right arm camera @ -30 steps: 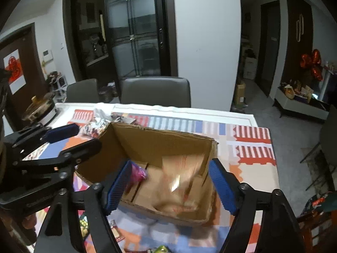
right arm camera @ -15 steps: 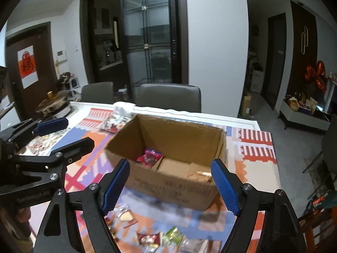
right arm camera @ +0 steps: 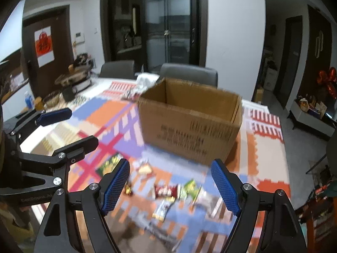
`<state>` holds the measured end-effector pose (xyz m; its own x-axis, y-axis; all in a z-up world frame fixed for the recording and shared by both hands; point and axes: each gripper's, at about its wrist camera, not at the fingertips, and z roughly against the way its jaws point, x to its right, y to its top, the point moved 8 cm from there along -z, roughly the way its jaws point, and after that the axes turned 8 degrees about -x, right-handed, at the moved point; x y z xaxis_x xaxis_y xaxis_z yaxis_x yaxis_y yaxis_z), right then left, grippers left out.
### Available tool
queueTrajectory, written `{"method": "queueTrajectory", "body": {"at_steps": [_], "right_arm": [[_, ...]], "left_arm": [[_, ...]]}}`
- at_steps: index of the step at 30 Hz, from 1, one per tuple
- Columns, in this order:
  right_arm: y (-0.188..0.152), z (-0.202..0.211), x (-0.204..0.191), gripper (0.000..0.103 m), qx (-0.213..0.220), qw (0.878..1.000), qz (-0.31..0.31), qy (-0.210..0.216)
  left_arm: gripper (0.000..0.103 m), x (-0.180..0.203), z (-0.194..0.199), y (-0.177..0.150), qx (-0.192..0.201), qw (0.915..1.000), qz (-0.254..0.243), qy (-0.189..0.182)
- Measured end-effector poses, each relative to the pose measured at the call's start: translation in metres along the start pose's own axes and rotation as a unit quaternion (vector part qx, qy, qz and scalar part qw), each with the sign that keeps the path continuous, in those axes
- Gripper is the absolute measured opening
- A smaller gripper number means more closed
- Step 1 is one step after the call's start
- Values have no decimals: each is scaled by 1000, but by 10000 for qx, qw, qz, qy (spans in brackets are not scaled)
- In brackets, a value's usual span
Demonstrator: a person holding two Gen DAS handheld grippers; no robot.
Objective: Organize snacks
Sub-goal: 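Move both tools back toward the remaining snacks on the table, then grasp the white stick pack with the right gripper while the left grasps the small white candy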
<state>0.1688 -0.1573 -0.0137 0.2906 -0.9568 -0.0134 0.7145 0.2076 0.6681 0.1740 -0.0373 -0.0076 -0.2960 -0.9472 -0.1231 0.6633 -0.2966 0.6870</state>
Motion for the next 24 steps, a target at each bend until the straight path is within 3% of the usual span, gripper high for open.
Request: {"method": "queueTrajectory", "body": {"at_steps": [14, 24], "right_arm": [[-93, -64, -25, 79, -1366, 9889, 393, 430], [-120, -105, -35, 62, -2046, 9741, 809, 515]], "left_arm": [[76, 18, -47, -92, -1134, 9935, 25, -87], [76, 20, -70, -114, -1505, 9884, 138, -183]]}}
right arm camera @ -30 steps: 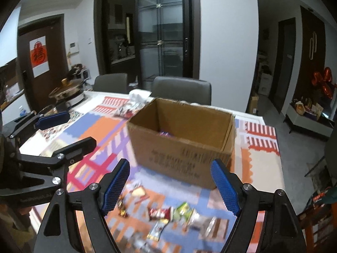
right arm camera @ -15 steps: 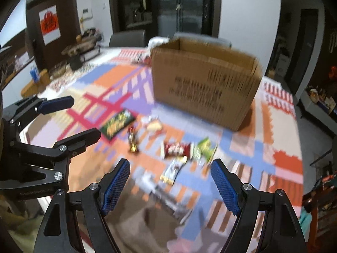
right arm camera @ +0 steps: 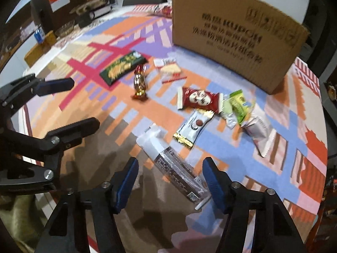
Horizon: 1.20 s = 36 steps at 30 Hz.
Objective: Organize snacks
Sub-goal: 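Grasp the white stick pack with the right gripper while the left grasps the small white candy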
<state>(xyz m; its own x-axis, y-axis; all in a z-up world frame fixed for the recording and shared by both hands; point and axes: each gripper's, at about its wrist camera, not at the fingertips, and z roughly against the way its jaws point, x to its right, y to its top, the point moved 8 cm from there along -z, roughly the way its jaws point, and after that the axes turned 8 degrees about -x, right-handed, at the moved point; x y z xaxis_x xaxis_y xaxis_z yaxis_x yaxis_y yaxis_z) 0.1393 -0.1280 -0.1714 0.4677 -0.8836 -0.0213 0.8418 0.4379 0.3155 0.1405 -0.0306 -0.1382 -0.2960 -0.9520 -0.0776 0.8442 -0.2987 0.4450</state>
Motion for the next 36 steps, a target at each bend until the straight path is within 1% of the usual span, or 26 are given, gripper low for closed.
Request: {"method": "queueTrajectory", "body": {"at_steps": [3, 5, 7, 9, 11, 13, 16, 22, 24, 28, 30, 33, 34, 36], "right_arm": [[0, -11, 1, 59, -139, 9999, 45, -22], [0, -16, 2, 54, -201, 9998, 45, 11], [0, -15, 3, 52, -148, 9999, 49, -4], [1, -15, 4, 46, -111, 9999, 48, -3], [0, -14, 5, 33, -64, 10000, 11, -1], [0, -13, 7, 26, -30, 10000, -43, 24], [-3, -10, 11, 22, 38, 9998, -178, 90], [-10, 10, 12, 21, 337, 9980, -469, 261], [-12, 21, 14, 20, 491, 9971, -546, 196], [-13, 42, 28, 20, 858, 9922, -900, 23], [-12, 47, 38, 20, 959, 9894, -1088, -4], [-11, 50, 52, 20, 1034, 9852, -1366, -10], [-11, 51, 57, 20, 1051, 9840, -1434, -59], [-11, 53, 68, 20, 1099, 9813, -1570, -174]], "left_arm": [[76, 1, -4, 0, -44, 9999, 32, -102], [76, 1, -6, 0, -57, 9999, 41, -137], [76, 2, -7, 1, -64, 9999, 28, -146], [76, 4, -7, 1, -62, 9998, 3, -167], [76, 6, -7, 2, -60, 9998, -21, -171], [76, 9, -8, 3, -76, 9998, -55, -194], [76, 14, -9, 5, -110, 9995, -71, -282], [76, 22, -2, 12, -41, 9991, -113, -414], [76, 27, 4, 16, 50, 9989, -181, -426], [76, 39, 8, 29, 170, 9984, -275, -459], [75, 49, 7, 40, 206, 9977, -282, -585], [68, 62, 3, 54, 207, 9965, -264, -760], [65, 65, 1, 57, 202, 9964, -246, -791], [63, 72, -7, 64, 150, 9957, -196, -894]]}}
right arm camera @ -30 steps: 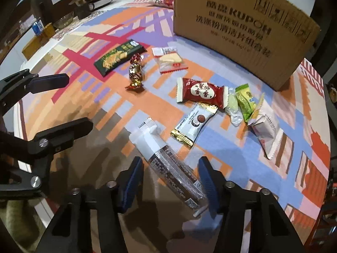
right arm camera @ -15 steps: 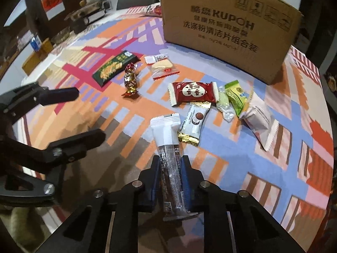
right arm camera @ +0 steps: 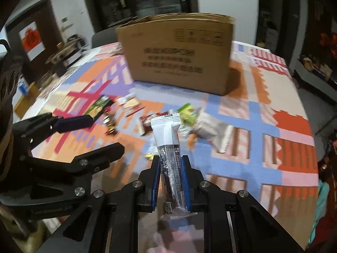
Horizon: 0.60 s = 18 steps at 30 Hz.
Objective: Organize snacks
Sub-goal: 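Grasp the white stick pack with the right gripper while the left grasps the small white candy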
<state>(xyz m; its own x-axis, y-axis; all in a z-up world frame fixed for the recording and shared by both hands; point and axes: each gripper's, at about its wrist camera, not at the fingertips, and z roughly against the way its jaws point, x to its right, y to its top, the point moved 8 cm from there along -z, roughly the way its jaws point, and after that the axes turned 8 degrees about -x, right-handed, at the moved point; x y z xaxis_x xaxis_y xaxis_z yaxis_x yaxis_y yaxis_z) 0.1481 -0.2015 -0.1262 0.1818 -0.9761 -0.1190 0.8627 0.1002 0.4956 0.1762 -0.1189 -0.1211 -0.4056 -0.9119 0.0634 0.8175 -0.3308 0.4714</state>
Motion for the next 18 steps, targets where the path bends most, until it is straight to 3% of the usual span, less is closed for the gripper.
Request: {"method": "queueTrajectory", "body": {"at_steps": [9, 18], "right_arm": [[5, -8, 26, 21, 86, 9993, -366, -91], [3, -15, 33, 21, 56, 9986, -529, -8]], "left_arm": [[48, 13, -46, 7, -409, 9990, 159, -70], [35, 16, -70, 13, -655, 9976, 113, 189]]}}
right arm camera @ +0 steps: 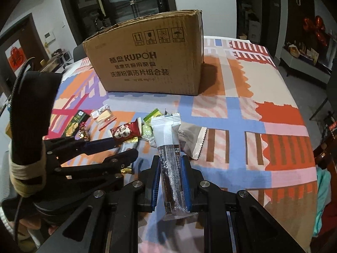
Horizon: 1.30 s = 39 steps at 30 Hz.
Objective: Organize snacks
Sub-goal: 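Grasp the white stick pack with the right gripper while the left grasps the small white candy, then carry both snacks into the box and open both grippers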
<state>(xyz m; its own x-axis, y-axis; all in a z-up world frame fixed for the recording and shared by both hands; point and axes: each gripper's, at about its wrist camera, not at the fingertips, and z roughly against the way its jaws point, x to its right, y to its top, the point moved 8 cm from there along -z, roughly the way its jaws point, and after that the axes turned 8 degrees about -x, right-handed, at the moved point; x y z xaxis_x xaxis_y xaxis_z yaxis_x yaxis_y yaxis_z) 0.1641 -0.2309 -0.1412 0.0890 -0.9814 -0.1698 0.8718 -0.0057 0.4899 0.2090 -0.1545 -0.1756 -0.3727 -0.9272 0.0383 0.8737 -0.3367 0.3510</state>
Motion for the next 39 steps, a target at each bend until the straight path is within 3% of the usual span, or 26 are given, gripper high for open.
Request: {"method": "queueTrajectory", "body": {"at_steps": [5, 8, 21, 39], "right_arm": [[-1, -1, 1, 21, -19, 10000, -50, -13], [-1, 1, 0, 21, -25, 10000, -68, 29], [19, 35, -18, 21, 325, 9993, -9, 186], [113, 96, -45, 21, 1297, 9909, 135, 336]], "left_arm": [[19, 0, -5, -1, -56, 10000, -12, 14], [19, -1, 3, -5, -21, 9999, 15, -134], [19, -20, 82, 1, 760, 9970, 55, -107], [19, -52, 185, 79, 1919, 9811, -179, 170]]}}
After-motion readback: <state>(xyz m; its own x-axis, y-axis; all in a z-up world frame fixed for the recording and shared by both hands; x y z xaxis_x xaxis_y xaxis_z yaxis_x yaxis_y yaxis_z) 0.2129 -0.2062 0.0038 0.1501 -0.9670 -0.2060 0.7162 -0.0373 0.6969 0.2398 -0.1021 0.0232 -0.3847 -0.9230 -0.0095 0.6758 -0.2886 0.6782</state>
